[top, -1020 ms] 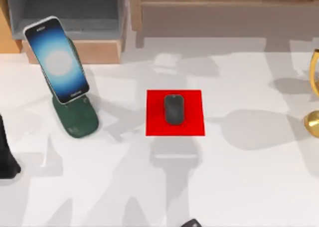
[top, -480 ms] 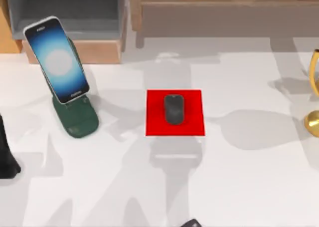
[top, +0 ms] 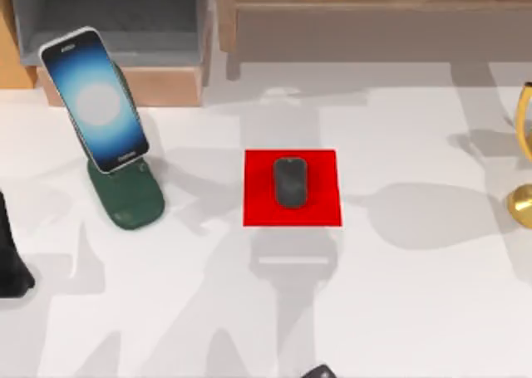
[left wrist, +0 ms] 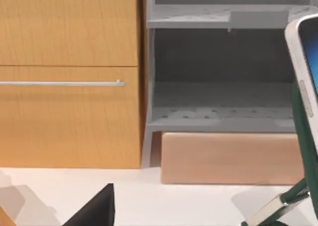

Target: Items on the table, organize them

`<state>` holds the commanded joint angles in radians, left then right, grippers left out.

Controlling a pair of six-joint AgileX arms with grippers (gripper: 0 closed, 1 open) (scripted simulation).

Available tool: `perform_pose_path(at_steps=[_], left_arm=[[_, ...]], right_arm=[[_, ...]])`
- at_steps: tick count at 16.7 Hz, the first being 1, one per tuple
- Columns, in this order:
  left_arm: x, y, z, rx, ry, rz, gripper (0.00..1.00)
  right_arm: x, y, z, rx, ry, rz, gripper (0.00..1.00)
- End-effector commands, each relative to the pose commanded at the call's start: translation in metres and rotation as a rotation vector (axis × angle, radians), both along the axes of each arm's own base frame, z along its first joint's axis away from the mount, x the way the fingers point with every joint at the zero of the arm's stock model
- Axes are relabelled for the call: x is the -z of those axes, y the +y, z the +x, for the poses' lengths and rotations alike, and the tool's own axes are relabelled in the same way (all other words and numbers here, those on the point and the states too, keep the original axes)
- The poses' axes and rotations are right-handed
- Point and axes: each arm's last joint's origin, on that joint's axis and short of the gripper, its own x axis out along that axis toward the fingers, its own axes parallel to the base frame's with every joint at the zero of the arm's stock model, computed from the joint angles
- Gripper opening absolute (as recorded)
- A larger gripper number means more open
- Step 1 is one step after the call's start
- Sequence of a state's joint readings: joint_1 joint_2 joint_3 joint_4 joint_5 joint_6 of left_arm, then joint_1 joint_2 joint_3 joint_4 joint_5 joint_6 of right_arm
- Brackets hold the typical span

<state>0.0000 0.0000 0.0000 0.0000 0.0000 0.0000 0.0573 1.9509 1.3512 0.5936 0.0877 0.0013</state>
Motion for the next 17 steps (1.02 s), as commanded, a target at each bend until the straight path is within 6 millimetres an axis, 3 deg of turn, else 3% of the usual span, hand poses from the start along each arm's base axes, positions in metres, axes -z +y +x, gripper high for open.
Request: perform_pose_path(at_steps=[4,17], left_arm=[[0.0,0.0,0.0,0.0,0.0,0.0,1.0],[0.0,0.0,0.0,0.0,0.0,0.0,1.0]], right_arm=[[-0.0001,-0.0005,0.0004,0.001,-0.001,0.0,0.0],[-0.0001,-0.0005,0.0004,0.001,-0.001,0.0,0.98]])
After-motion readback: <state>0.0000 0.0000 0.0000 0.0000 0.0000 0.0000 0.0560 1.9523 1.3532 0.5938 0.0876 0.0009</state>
